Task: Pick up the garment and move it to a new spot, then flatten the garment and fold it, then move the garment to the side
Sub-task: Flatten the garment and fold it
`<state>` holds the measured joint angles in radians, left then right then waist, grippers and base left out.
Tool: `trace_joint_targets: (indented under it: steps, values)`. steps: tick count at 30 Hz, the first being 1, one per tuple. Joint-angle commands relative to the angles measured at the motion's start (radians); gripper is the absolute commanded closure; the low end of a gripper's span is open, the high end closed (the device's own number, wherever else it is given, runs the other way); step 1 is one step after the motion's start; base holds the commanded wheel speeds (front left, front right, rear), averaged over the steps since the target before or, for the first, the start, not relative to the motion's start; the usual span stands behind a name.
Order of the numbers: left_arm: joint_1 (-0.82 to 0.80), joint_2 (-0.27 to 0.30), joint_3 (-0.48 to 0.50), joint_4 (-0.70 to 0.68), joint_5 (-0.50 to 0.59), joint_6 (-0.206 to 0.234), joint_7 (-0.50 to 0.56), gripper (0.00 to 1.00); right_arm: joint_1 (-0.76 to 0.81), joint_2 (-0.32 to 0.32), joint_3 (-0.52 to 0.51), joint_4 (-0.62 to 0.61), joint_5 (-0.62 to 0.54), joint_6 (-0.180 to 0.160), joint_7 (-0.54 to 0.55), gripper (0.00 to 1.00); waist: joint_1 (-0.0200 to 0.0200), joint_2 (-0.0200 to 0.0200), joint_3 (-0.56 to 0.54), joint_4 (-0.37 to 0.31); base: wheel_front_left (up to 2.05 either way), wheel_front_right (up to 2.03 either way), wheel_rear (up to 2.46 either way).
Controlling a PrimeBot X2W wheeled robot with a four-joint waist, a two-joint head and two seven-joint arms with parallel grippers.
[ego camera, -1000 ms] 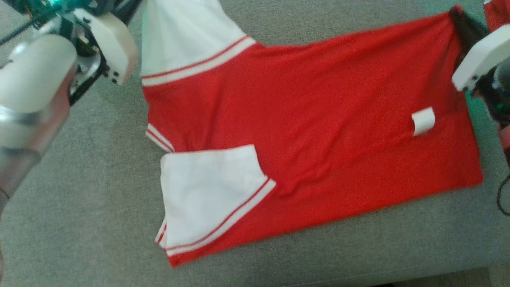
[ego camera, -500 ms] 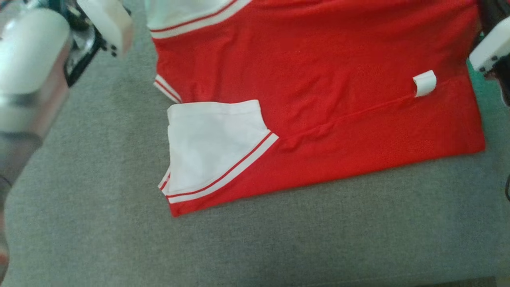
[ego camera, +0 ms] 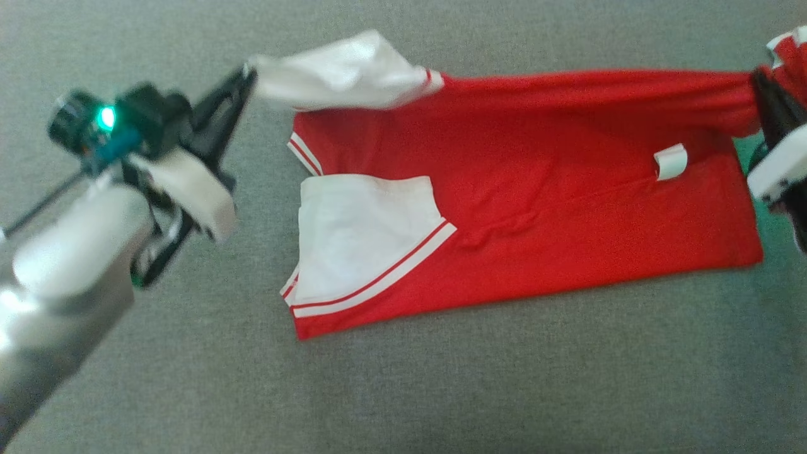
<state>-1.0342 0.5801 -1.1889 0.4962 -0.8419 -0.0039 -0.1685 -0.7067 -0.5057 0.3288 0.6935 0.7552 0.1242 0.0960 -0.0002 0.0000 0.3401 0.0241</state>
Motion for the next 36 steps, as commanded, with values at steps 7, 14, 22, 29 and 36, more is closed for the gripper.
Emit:
trace_joint_targets:
  steps: [7,14,22,29,36]
  values:
    - [0.156,0.13,0.027,-0.294,-0.058,0.128,0.009,1.0,0.155,-0.056,-0.046,-0.072,0.013,0.007,-0.037,1.0,0.0002,0.0,-0.054,0.023,0.0,0.0,0.0]
    - [0.3,0.159,-0.025,-0.448,-0.068,0.217,0.034,1.0,0.308,-0.055,-0.122,-0.137,-0.002,0.007,-0.044,1.0,0.0002,0.0,-0.066,0.044,0.0,0.0,0.0]
    - [0.38,0.118,-0.04,-0.44,-0.085,0.242,0.0,1.0,0.419,-0.01,-0.198,-0.194,-0.033,0.007,-0.022,0.03,0.0002,0.0,-0.073,0.043,0.0,0.0,0.0]
    - [0.467,0.065,0.02,-0.422,-0.102,0.315,-0.077,0.0,0.548,0.051,-0.319,-0.28,-0.065,0.007,-0.03,0.0,0.0002,0.0,-0.109,0.043,0.0,0.0,0.0]
    - [0.634,-0.037,0.227,-0.46,0.043,0.454,-0.093,0.0,0.674,0.162,-0.45,-0.398,-0.093,0.007,-0.018,0.0,0.0002,0.0,-0.157,0.061,0.0,0.0,0.0]
